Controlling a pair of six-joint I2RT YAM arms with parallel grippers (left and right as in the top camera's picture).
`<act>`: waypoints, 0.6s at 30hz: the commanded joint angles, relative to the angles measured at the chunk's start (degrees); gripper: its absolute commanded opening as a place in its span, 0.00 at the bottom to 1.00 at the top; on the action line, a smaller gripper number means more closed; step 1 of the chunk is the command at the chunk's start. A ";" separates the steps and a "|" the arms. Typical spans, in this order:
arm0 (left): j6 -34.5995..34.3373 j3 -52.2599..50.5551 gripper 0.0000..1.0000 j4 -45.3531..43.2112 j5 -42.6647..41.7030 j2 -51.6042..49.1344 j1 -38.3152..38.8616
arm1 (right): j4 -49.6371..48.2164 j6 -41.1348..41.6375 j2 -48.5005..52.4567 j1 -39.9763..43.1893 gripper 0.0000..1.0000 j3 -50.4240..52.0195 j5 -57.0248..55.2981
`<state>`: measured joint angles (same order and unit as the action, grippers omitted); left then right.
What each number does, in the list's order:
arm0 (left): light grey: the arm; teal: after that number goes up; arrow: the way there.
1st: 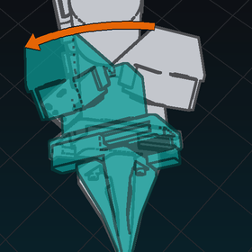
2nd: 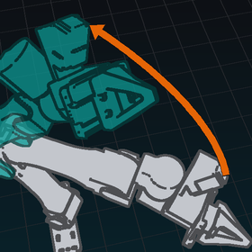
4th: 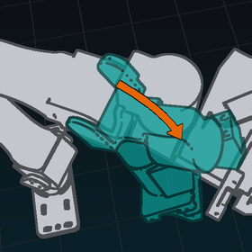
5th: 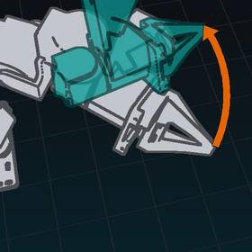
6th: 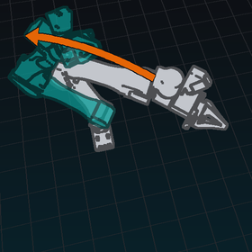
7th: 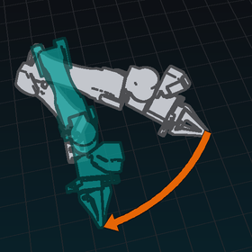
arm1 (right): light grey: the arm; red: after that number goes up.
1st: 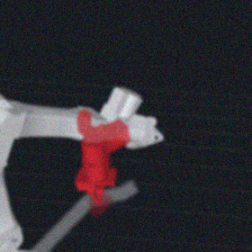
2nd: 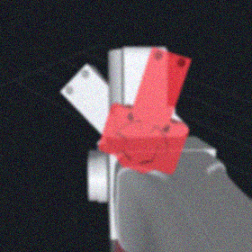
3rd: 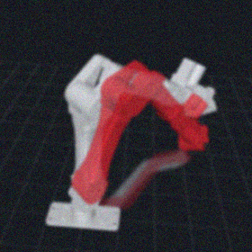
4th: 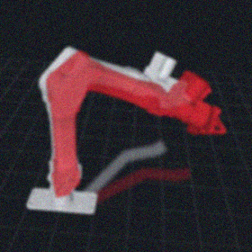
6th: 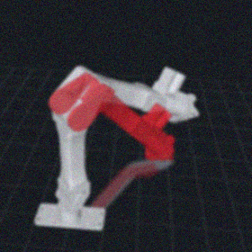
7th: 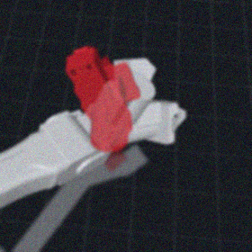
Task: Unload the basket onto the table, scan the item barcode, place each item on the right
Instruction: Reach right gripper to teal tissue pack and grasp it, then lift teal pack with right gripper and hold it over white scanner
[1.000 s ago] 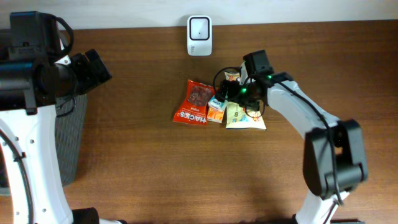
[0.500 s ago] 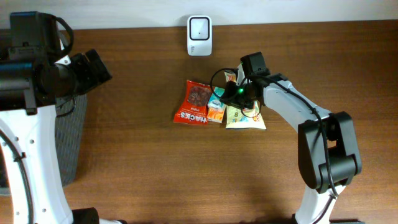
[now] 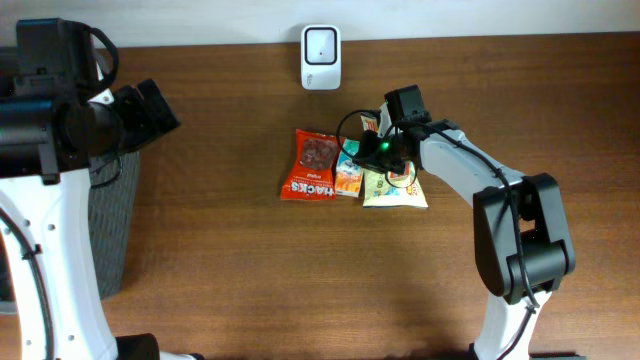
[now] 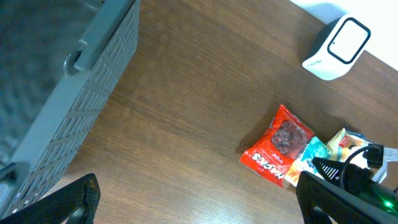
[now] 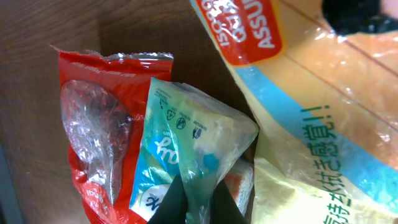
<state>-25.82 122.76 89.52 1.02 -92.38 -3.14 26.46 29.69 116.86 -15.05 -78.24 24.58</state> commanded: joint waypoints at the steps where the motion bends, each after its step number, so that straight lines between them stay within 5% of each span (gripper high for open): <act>1: -0.48 -0.09 0.99 -0.09 -0.17 0.11 -0.13 | 0.09 -3.58 -1.20 0.61 0.04 -1.22 6.47; 12: -0.48 -0.09 0.99 -0.09 -0.17 0.11 -0.13 | -0.28 -25.46 -10.49 5.01 0.04 -4.90 63.91; 18: -0.48 -0.09 0.99 -0.09 -0.17 0.11 -0.13 | 0.28 -31.41 -10.56 -0.15 0.04 -4.83 64.35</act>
<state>-25.85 122.76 89.52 0.99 -92.38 -3.14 27.46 4.23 106.45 -12.25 -82.76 82.35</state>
